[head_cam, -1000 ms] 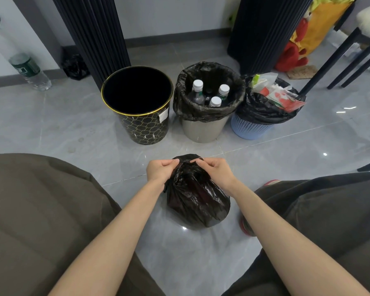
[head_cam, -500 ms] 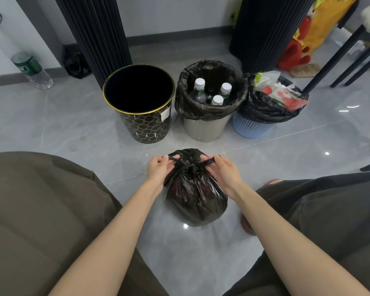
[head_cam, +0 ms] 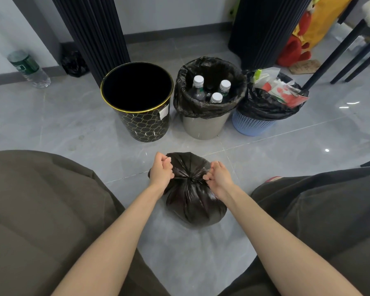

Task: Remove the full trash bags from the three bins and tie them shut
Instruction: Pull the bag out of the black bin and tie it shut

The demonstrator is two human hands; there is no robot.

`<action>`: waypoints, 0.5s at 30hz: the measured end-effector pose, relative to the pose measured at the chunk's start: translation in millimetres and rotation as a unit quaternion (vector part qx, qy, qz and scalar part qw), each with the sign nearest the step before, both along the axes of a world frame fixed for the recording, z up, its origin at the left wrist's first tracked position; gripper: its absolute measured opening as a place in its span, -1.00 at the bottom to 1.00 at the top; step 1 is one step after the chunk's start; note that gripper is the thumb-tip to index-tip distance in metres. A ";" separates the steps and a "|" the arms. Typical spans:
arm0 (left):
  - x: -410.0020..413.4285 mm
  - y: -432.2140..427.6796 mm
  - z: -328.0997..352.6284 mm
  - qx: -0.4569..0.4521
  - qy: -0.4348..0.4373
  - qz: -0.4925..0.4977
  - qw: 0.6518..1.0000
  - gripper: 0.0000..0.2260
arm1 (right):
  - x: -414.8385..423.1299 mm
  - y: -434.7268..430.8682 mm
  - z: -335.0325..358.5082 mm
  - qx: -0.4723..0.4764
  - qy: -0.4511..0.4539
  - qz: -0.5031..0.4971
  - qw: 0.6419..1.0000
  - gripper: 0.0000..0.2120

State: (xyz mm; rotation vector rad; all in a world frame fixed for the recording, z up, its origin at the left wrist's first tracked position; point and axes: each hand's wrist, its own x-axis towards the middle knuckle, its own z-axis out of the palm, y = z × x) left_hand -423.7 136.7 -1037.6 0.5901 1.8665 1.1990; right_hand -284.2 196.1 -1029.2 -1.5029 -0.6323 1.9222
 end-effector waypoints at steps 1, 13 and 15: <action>-0.8 -2.4 -2.2 -0.005 -0.007 0.008 1.000 -0.76 | 4.0 1.0 -2.3 -0.014 0.004 -0.014 1.000 -0.67; -4.5 -7.2 -5.9 -0.003 0.022 -0.002 1.000 -0.75 | 9.0 6.9 -8.4 -0.021 -0.025 0.025 0.999 -0.66; -2.4 -11.5 -8.3 -0.005 0.014 0.010 1.000 -0.77 | 12.0 4.1 -14.5 -0.036 -0.024 0.006 0.999 -0.66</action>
